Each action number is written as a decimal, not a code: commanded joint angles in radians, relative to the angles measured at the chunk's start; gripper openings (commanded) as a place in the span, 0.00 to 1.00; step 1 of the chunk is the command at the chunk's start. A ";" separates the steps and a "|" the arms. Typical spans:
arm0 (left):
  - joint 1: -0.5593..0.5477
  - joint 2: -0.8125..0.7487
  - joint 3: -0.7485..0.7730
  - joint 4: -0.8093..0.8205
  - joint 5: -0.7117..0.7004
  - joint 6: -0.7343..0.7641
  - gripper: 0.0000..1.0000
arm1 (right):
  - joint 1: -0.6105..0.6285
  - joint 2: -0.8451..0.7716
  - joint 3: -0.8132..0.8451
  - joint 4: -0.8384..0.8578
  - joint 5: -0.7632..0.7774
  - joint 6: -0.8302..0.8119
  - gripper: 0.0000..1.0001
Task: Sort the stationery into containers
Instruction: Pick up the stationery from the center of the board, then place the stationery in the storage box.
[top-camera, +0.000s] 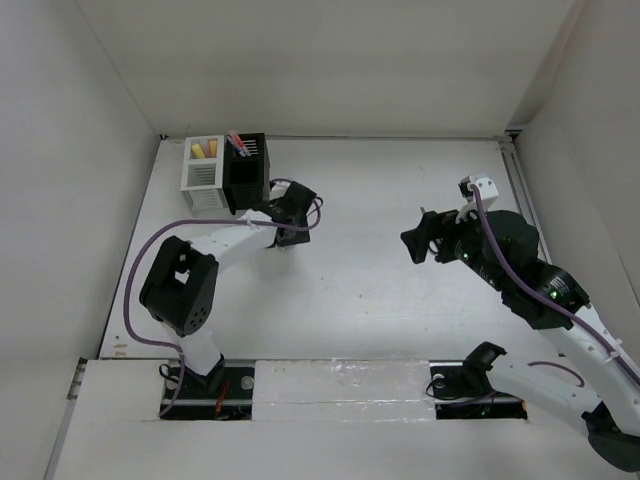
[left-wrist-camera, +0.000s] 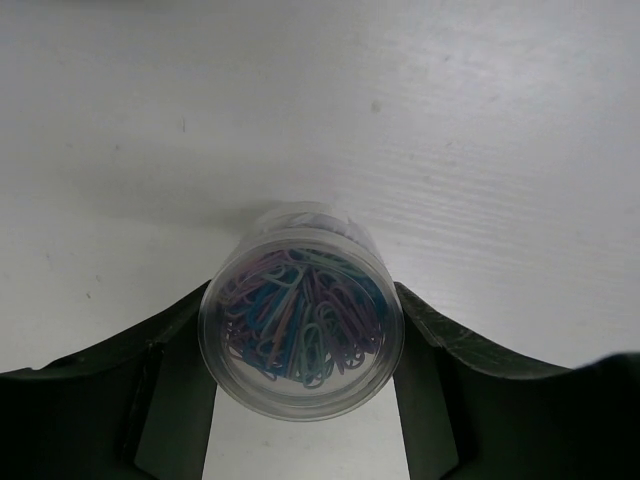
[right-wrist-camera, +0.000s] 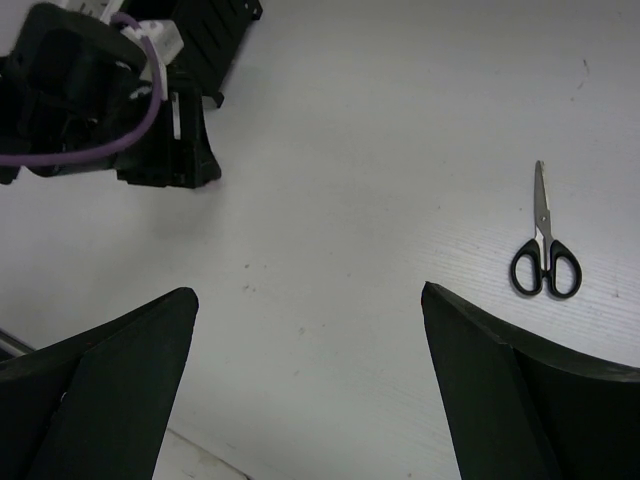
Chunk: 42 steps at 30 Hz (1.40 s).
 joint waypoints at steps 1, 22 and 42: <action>0.010 -0.113 0.161 -0.063 -0.037 -0.016 0.00 | 0.007 -0.008 0.001 0.063 -0.007 -0.014 1.00; 0.635 0.166 0.927 -0.324 0.038 0.073 0.00 | 0.016 -0.048 0.001 0.054 -0.047 -0.043 1.00; 0.636 0.265 0.813 -0.258 0.135 0.082 0.00 | 0.016 -0.039 0.001 0.054 -0.056 -0.052 1.00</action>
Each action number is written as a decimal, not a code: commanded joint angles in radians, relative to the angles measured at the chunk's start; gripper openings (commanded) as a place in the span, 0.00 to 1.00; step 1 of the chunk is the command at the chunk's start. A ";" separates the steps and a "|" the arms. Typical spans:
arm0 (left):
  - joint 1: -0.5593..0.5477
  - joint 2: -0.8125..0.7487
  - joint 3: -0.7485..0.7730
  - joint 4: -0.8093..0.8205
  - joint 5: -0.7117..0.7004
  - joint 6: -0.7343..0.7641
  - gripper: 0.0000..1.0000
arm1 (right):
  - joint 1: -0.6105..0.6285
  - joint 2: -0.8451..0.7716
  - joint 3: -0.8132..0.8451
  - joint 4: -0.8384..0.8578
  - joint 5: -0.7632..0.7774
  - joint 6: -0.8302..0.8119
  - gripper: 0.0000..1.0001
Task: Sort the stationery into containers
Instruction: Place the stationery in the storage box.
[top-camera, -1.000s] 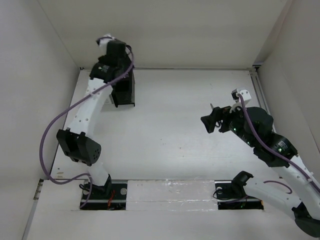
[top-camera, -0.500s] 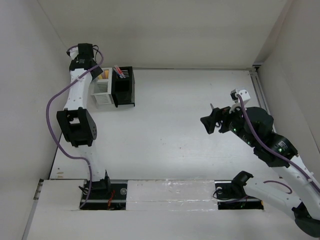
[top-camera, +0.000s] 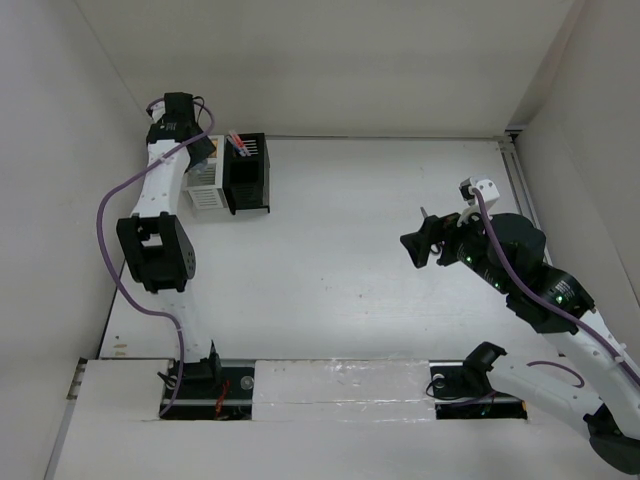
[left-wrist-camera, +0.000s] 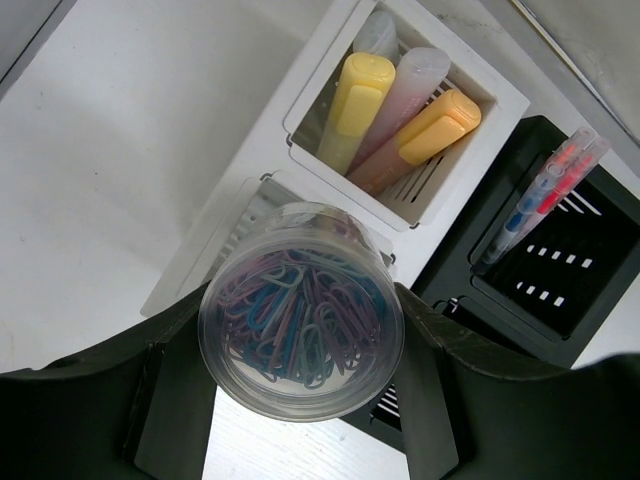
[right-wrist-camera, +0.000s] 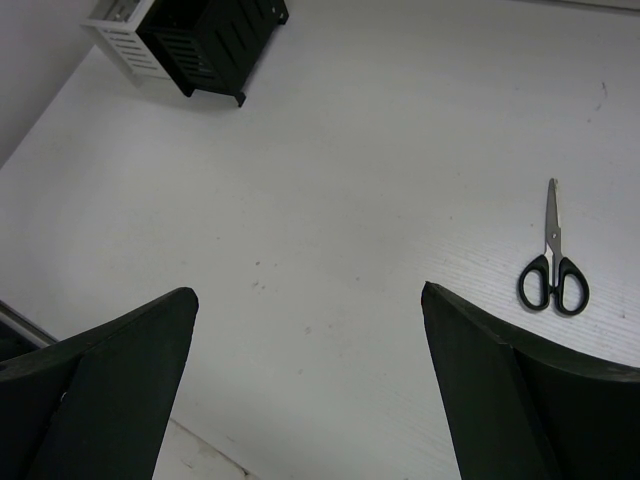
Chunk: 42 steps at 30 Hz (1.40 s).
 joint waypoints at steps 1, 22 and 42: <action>-0.014 -0.005 0.000 0.026 -0.004 0.013 0.00 | 0.010 -0.015 0.001 0.045 -0.010 -0.015 1.00; -0.026 0.014 -0.009 -0.040 -0.099 0.022 0.00 | 0.010 -0.015 -0.009 0.045 -0.010 -0.015 1.00; -0.026 0.023 -0.009 -0.040 -0.040 0.032 0.33 | 0.010 -0.024 -0.009 0.045 -0.010 -0.015 1.00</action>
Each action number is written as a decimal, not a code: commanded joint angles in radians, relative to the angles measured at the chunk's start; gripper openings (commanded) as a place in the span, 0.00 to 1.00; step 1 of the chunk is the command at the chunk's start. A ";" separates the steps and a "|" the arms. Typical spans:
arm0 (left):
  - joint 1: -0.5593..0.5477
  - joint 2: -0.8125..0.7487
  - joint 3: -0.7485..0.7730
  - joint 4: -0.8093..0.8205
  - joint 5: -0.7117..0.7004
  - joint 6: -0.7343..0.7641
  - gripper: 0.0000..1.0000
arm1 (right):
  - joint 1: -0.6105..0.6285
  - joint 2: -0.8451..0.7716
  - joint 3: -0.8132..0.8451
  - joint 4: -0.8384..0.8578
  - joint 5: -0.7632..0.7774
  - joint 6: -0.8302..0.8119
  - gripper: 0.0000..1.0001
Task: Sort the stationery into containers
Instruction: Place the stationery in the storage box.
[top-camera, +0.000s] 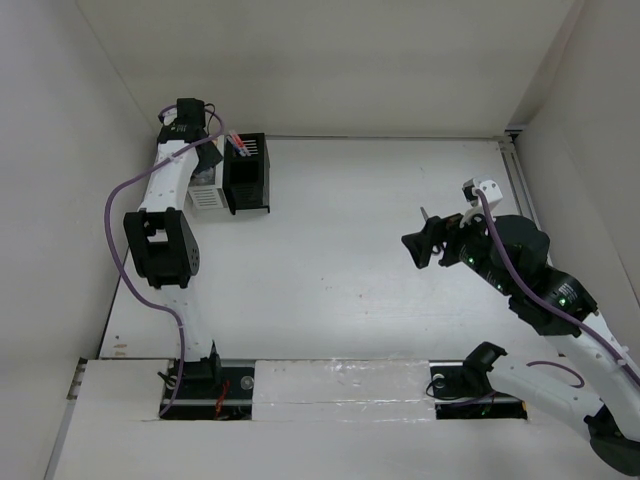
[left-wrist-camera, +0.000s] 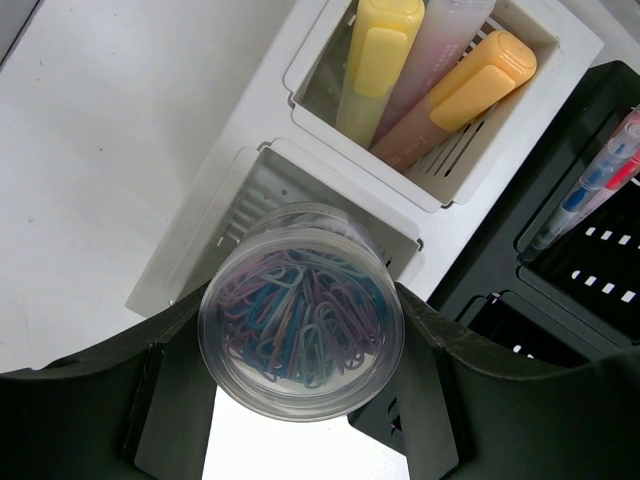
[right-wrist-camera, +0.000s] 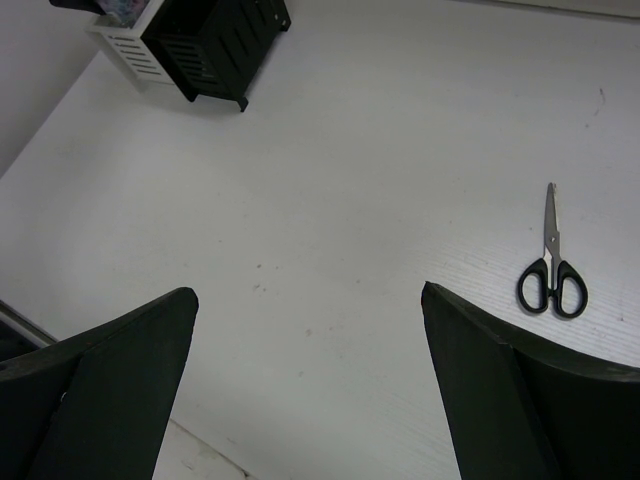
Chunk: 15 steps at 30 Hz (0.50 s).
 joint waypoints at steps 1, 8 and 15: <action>0.003 -0.030 -0.001 0.008 0.006 0.012 0.36 | 0.010 -0.009 -0.007 0.043 -0.010 -0.012 1.00; -0.015 -0.039 0.008 -0.012 -0.033 0.012 0.85 | 0.019 -0.009 -0.007 0.043 -0.010 -0.012 1.00; -0.027 -0.099 0.035 -0.033 -0.057 0.001 0.99 | 0.019 0.000 -0.007 0.043 0.022 -0.012 1.00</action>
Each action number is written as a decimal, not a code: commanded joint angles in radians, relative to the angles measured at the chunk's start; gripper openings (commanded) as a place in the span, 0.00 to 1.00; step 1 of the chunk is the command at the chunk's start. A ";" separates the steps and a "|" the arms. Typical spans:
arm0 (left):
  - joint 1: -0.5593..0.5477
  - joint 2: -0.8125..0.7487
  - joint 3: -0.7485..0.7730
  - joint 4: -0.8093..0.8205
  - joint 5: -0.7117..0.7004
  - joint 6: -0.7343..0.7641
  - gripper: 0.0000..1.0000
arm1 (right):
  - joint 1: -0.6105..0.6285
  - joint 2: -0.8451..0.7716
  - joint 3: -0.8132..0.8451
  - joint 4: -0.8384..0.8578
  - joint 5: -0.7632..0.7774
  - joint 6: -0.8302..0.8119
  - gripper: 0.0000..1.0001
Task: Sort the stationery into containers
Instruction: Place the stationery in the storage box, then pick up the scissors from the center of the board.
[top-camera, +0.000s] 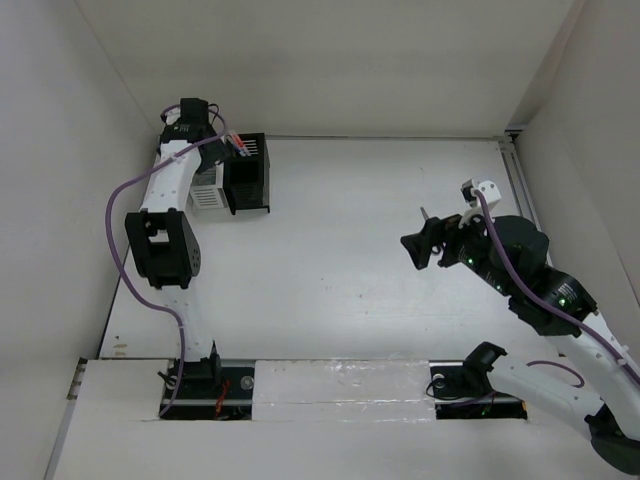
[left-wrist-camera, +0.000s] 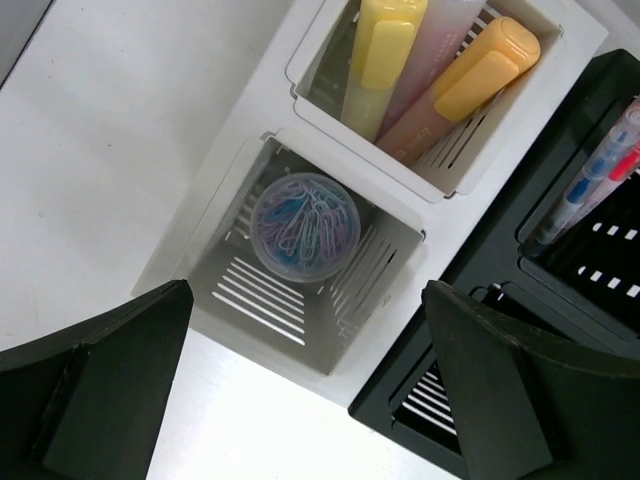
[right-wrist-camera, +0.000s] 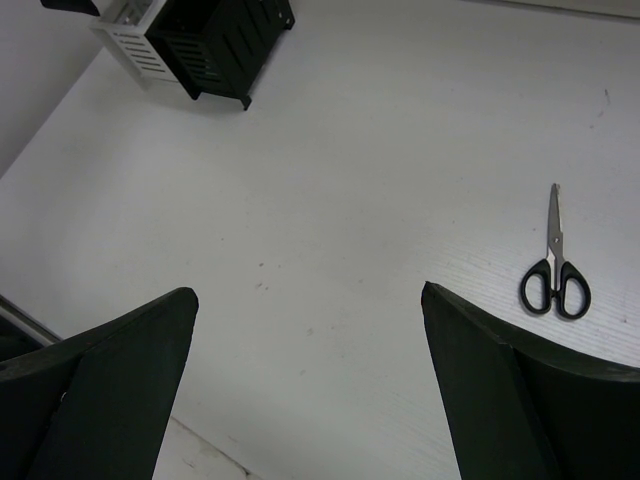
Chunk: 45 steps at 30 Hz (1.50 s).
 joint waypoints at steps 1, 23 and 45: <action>-0.019 -0.129 0.035 -0.009 -0.029 0.010 0.99 | 0.007 0.009 -0.007 0.043 0.033 -0.012 1.00; -0.252 -0.849 -0.514 0.247 0.282 0.046 0.99 | -0.447 0.525 0.070 -0.023 0.020 0.049 1.00; -0.252 -1.115 -0.858 0.327 0.345 0.093 0.99 | -0.745 0.912 0.064 0.011 0.003 0.038 0.74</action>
